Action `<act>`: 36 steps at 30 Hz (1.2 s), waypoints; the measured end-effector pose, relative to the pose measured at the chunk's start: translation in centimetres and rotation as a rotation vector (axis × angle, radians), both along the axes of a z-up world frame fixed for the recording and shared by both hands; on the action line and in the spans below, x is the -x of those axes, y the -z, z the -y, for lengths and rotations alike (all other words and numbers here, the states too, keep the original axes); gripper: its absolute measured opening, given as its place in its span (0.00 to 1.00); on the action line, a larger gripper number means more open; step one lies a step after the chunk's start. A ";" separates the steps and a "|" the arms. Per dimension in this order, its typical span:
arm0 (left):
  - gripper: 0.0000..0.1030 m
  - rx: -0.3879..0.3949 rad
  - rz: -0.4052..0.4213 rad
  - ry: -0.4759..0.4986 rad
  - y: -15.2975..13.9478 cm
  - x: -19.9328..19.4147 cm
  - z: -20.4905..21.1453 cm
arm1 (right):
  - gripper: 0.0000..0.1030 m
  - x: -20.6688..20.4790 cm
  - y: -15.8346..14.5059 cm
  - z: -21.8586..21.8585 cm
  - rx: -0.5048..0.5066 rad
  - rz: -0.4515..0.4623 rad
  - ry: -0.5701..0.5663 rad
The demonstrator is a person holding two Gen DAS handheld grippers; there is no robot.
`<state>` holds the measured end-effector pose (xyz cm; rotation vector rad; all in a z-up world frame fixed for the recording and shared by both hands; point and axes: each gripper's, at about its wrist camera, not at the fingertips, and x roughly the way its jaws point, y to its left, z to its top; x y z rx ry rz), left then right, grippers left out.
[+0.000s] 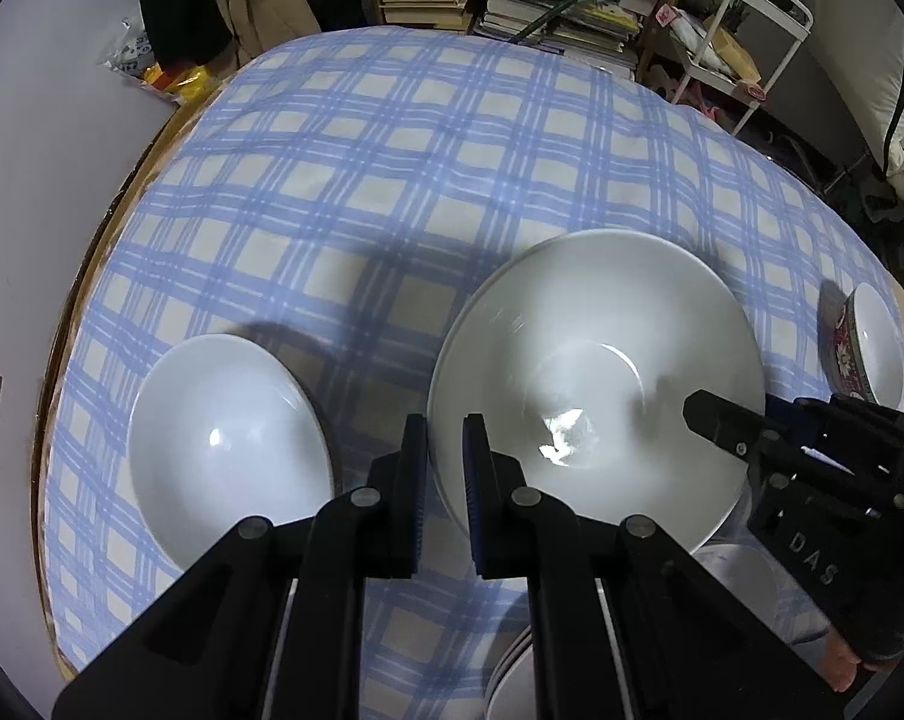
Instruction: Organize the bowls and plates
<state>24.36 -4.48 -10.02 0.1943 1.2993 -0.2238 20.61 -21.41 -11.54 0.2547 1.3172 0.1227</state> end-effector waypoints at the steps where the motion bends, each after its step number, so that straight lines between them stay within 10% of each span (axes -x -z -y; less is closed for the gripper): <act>1: 0.11 0.000 0.003 0.001 0.0 0.0 0.0 | 0.16 0.1 0.1 -0.1 0.010 0.010 -0.007; 12: 0.17 0.035 0.037 -0.052 -2.8 0.1 -3.9 | 0.19 0.6 -2.3 0.1 0.018 0.068 0.001; 25: 0.49 -0.024 0.116 -0.151 -5.3 1.2 -12.3 | 0.90 0.6 -7.5 -6.0 0.067 0.257 -0.096; 29: 0.71 -0.073 0.180 -0.130 -5.9 2.8 -13.6 | 0.94 0.2 -7.9 -9.0 0.070 0.271 -0.149; 36: 0.71 -0.057 0.190 -0.213 -5.5 3.8 -15.8 | 0.94 -0.3 -7.7 -12.4 0.087 0.290 -0.212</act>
